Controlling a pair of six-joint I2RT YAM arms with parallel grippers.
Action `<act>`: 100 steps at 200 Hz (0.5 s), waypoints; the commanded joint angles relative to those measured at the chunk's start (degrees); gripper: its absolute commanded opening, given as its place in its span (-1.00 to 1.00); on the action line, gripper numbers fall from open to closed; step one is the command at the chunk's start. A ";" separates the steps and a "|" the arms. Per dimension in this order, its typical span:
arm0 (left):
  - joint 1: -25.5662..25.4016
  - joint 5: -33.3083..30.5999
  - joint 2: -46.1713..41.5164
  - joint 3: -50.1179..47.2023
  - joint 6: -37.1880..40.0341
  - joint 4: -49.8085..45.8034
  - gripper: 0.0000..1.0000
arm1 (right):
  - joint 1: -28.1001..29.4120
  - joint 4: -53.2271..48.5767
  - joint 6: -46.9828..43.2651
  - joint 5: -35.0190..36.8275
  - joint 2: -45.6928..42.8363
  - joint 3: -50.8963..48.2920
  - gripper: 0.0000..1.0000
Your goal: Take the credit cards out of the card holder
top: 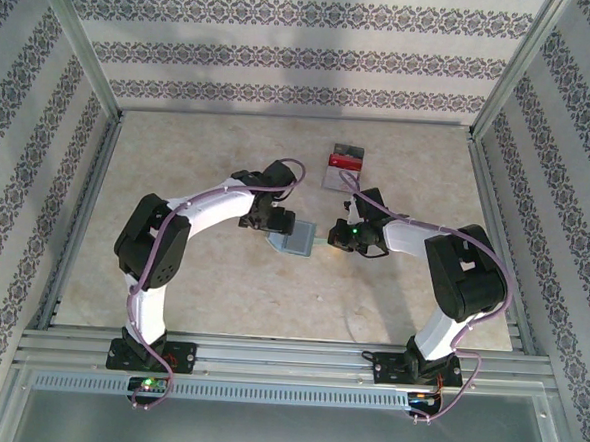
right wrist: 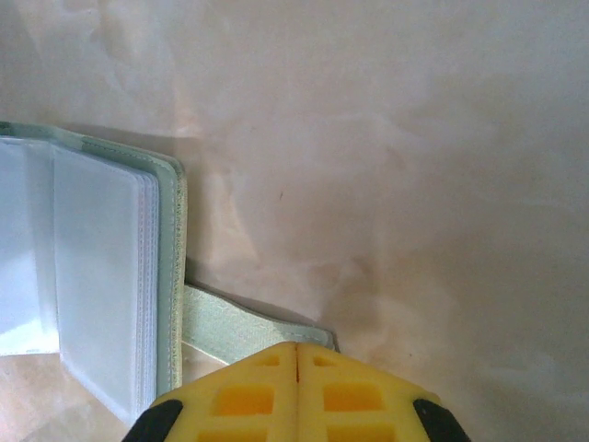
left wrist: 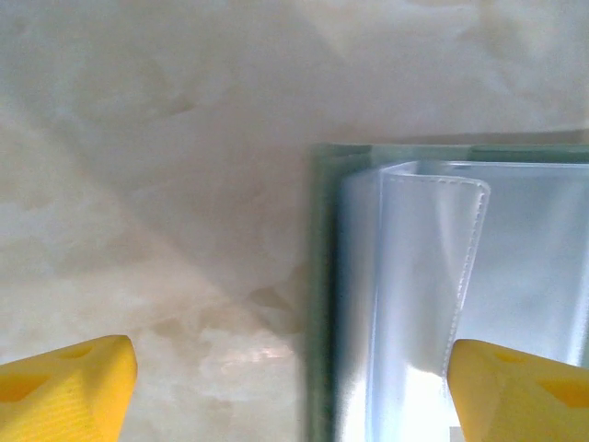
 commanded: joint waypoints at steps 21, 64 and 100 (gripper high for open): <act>2.67 -2.26 -3.36 -3.93 1.17 -1.90 0.75 | 0.30 -9.27 -1.71 7.05 3.81 -2.20 -1.00; 5.84 -1.01 -6.05 -8.35 0.90 0.34 0.75 | 0.25 -9.82 -2.07 7.31 3.39 -1.85 -1.00; 7.47 0.88 -7.08 -10.44 0.77 1.92 0.73 | 0.55 -9.47 -2.22 6.88 3.24 -1.58 -1.00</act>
